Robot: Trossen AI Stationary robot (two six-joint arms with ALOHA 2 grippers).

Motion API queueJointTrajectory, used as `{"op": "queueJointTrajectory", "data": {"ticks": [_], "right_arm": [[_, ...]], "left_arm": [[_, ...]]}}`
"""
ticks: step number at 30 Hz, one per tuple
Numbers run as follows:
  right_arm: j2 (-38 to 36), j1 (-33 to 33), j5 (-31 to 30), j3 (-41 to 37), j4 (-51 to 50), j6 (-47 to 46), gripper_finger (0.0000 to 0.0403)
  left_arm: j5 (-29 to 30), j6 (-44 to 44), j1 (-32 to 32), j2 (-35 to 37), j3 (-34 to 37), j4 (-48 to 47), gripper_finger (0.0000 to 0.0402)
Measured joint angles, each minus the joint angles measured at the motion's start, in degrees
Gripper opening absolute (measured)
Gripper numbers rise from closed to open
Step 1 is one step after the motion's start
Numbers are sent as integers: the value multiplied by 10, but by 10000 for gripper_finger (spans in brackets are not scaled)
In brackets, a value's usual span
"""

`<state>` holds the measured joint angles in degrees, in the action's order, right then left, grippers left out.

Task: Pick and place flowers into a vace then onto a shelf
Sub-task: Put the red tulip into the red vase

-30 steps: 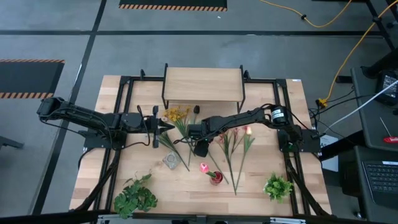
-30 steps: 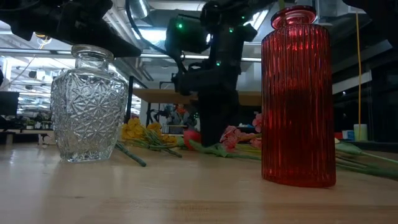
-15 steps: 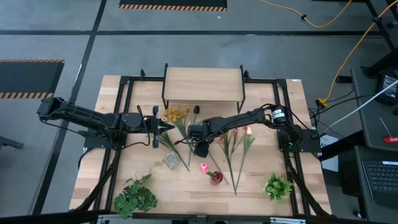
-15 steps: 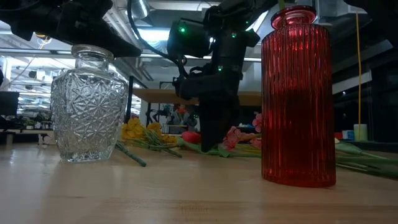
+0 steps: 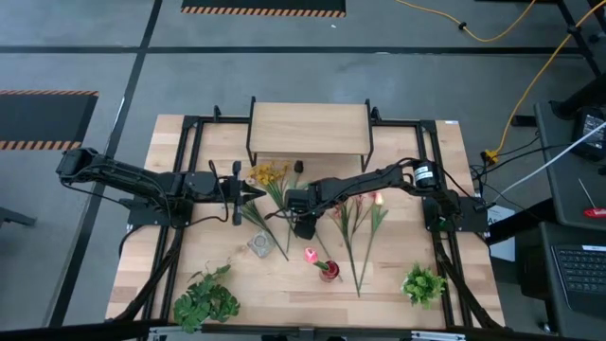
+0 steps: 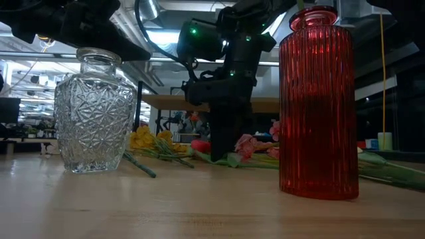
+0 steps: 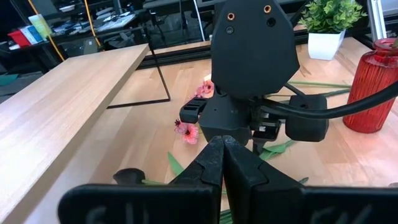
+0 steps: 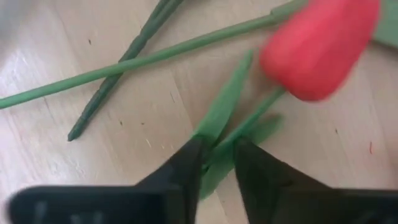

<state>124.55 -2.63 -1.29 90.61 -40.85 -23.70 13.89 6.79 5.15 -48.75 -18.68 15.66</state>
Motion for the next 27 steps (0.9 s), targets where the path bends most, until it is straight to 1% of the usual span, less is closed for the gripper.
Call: {"op": "queueJointTrajectory", "data": {"ticks": [3,5,9,15,19,27], "right_arm": [[0,0,-1,0,-8,-2,33],[0,0,-1,0,-10,-6,11],[0,0,-1,0,-11,-13,7],[-9,0,1,-1,-25,1,3],[-39,0,-2,-1,-55,3,2],[-93,2,-4,0,-51,57,1]], "left_arm": [[1,0,0,0,0,0,4],[1,0,0,0,0,0,4],[1,0,0,0,0,0,4],[2,7,0,0,0,0,4],[2,39,0,0,0,5,4],[7,41,0,0,0,10,4]]}}
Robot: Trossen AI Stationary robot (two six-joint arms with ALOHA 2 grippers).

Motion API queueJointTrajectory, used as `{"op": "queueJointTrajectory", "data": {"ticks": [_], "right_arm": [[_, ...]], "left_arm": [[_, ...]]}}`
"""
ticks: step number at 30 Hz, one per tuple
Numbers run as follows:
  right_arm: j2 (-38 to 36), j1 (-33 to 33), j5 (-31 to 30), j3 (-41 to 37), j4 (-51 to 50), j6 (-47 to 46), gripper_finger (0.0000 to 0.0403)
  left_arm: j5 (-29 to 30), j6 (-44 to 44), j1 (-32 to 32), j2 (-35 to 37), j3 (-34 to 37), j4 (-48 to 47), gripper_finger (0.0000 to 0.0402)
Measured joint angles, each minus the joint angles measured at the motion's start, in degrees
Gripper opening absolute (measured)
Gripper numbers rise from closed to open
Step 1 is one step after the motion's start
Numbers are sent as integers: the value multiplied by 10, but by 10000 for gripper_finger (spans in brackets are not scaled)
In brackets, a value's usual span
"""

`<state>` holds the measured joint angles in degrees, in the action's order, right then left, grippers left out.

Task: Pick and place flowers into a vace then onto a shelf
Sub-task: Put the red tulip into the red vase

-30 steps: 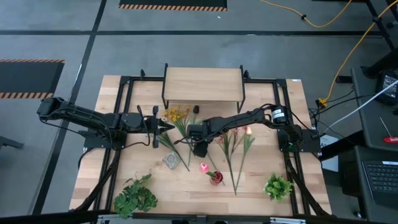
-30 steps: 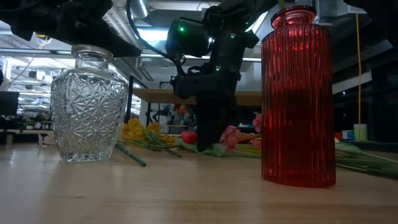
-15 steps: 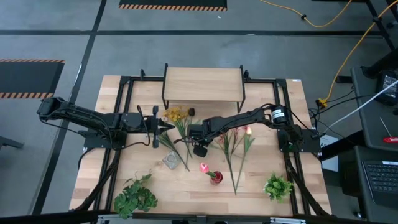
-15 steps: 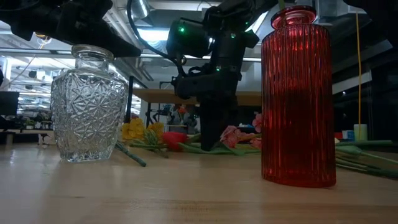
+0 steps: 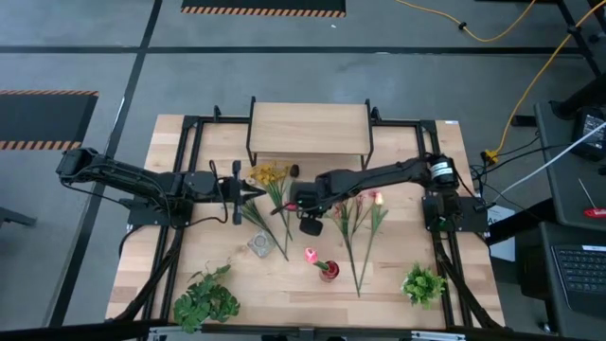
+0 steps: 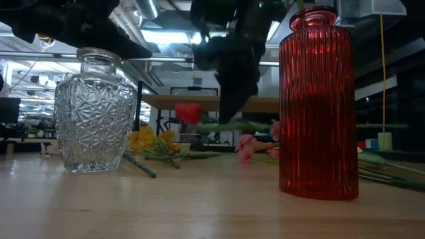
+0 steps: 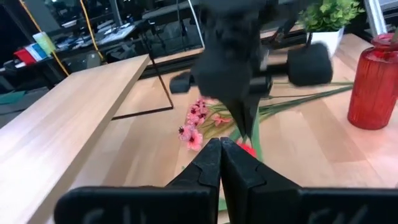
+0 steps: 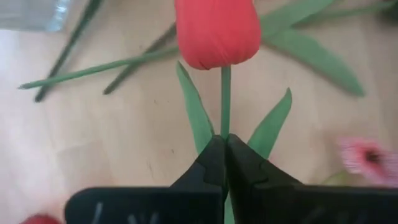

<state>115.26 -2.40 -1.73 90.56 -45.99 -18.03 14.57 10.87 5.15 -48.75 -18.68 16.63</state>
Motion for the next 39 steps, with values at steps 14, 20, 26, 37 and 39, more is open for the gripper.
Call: {"op": "queueJointTrajectory", "data": {"ticks": [14,20,26,37,39], "right_arm": [[-190,8,-66,0,-28,87,0],[-271,9,-70,-99,50,95,0],[-380,9,-70,-245,205,115,0],[-558,7,-31,-445,457,233,0],[-585,6,-29,-475,499,248,0]], "left_arm": [[25,-3,0,0,0,9,4],[20,-15,0,0,0,12,4],[20,-26,0,0,0,15,4],[21,-28,0,0,0,26,4],[22,-28,0,0,0,36,4]]}}
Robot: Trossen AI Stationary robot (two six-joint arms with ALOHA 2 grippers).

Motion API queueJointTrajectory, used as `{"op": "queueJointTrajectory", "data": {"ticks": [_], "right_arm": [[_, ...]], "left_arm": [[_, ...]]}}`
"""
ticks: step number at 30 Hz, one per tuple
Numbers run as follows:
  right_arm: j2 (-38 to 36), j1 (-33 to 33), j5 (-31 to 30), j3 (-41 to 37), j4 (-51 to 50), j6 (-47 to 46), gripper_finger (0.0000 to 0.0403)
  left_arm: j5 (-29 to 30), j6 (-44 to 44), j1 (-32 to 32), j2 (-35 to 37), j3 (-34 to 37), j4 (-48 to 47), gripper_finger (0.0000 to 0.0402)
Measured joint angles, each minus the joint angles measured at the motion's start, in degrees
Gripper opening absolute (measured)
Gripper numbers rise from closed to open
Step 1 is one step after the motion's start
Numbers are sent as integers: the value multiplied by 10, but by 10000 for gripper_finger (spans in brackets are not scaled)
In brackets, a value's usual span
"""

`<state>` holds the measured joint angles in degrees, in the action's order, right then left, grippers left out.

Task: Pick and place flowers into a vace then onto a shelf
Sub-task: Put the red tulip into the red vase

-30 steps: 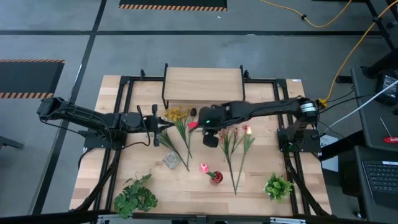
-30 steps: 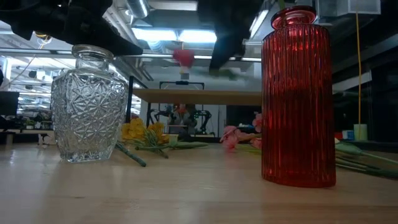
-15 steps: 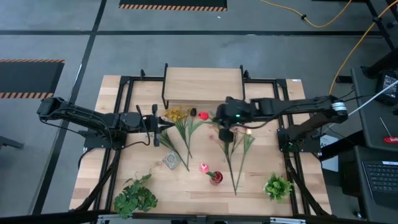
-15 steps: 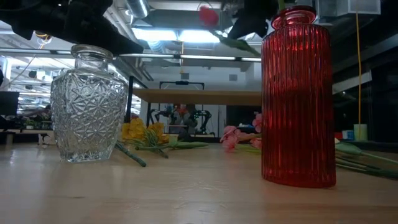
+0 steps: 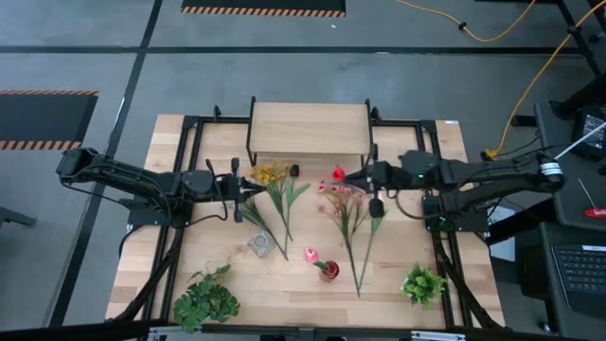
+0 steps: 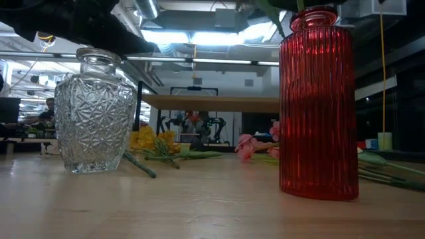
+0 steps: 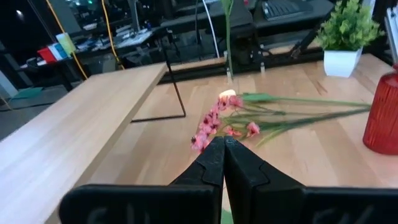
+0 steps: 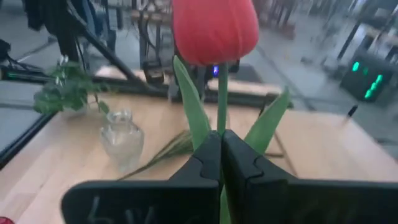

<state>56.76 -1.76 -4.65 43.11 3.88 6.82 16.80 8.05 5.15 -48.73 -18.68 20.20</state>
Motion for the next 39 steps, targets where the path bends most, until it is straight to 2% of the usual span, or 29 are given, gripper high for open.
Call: {"op": "queueJointTrajectory", "data": {"ticks": [9,13,20,27,31,34,39], "right_arm": [[-87,0,4,-126,149,25,0],[-105,0,4,-156,196,25,0],[-112,0,26,-163,209,10,0],[-109,-3,99,-163,212,-35,0],[-106,-28,135,-163,212,-35,0],[-101,-52,133,-163,212,-33,0],[-79,-96,80,-163,219,-29,0]], "left_arm": [[0,-28,0,0,0,24,4],[0,-28,0,0,0,23,4],[1,-28,0,0,0,23,4],[1,-28,0,0,0,23,4],[1,-28,0,0,0,23,4],[1,-28,0,0,0,23,4],[-1,-28,0,0,0,23,4]]}}
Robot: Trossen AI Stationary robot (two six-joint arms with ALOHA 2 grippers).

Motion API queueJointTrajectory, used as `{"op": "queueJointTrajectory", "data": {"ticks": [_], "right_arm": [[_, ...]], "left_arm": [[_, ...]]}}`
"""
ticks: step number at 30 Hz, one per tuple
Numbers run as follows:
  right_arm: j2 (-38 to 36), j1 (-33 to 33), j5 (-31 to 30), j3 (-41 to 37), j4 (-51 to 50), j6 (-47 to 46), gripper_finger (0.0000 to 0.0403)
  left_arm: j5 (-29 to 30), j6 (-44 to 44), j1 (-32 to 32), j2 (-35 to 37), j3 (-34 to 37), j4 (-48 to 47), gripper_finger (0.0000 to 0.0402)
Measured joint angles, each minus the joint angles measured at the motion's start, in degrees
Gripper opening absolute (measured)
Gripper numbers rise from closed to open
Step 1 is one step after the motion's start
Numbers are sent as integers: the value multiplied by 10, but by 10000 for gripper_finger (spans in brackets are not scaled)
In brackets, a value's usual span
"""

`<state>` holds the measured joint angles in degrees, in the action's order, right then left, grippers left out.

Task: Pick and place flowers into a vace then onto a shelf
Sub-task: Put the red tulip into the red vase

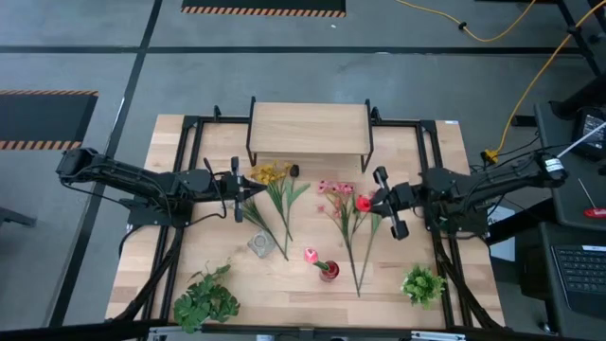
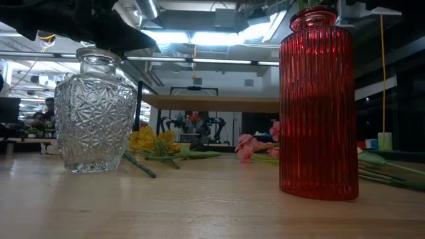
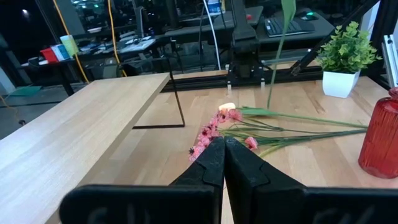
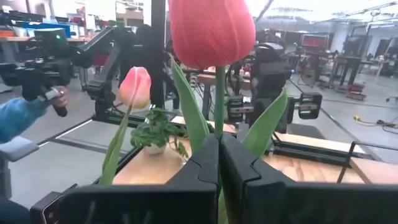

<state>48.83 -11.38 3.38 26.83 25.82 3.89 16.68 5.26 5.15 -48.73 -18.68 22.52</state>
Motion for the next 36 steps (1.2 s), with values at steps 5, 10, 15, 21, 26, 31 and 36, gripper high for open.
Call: {"op": "queueJointTrajectory", "data": {"ticks": [5,10,15,21,26,31,36], "right_arm": [[16,-50,-35,0,24,9,0],[27,-109,-111,0,54,9,0],[34,-164,-180,3,69,14,0],[59,-219,-216,48,70,55,0],[113,-241,-225,102,72,81,0],[165,-258,-270,165,70,109,0],[194,-272,-294,223,70,129,0]], "left_arm": [[-68,0,0,0,0,0,4],[-86,0,0,0,0,0,4],[-68,0,0,0,0,0,4],[-57,-2,0,0,0,0,4],[-57,-5,0,0,0,0,4],[-57,-26,0,0,0,-8,4],[-57,-31,0,0,0,-13,4]]}}
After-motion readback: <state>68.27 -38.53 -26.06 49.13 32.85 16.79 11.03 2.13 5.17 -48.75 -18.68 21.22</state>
